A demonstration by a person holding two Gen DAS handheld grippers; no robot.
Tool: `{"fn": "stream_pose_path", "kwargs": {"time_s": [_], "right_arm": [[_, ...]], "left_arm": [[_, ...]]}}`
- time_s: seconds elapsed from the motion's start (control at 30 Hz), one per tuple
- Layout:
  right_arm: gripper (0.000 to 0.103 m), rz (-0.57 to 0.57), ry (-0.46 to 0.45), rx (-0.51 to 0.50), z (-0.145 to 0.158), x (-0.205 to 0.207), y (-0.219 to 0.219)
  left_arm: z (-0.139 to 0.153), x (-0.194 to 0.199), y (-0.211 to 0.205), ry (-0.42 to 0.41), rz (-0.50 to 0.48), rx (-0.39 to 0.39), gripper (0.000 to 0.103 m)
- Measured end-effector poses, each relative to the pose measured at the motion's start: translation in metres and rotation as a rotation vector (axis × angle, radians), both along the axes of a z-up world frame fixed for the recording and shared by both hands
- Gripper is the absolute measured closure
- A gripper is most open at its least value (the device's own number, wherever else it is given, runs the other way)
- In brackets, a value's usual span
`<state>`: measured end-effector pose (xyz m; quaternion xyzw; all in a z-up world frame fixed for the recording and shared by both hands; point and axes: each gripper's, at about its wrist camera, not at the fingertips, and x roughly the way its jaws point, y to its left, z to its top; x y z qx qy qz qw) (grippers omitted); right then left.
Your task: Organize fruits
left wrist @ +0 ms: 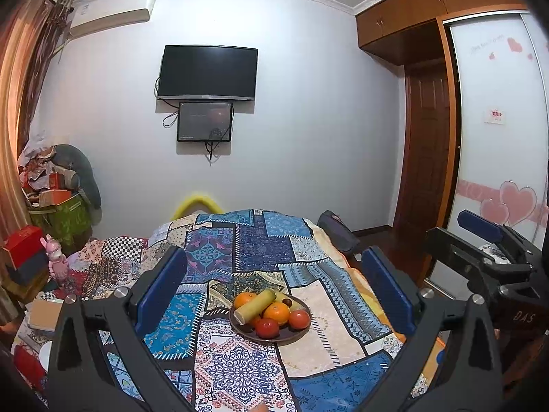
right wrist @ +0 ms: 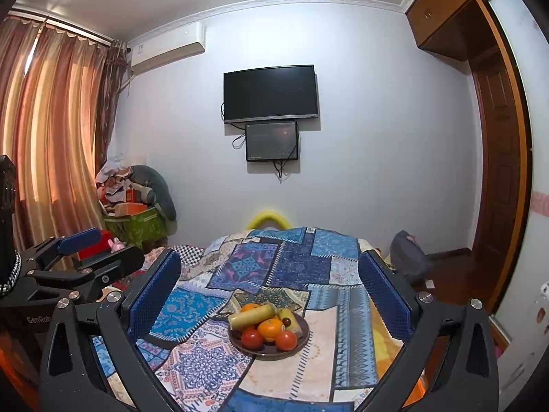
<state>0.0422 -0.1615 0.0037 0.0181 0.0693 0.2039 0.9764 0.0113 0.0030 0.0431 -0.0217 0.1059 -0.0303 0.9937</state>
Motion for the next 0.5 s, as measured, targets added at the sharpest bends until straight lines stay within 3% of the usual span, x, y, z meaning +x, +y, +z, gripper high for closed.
{"fn": "stream_pose_path", "kwargs": {"time_s": [0.5], "right_arm": [[0.0, -0.012, 0.012, 0.024, 0.0005, 0.0007, -0.0028]], "left_arm": [[0.0016, -0.0018, 0.0004, 0.003, -0.005, 0.001, 0.0]]}}
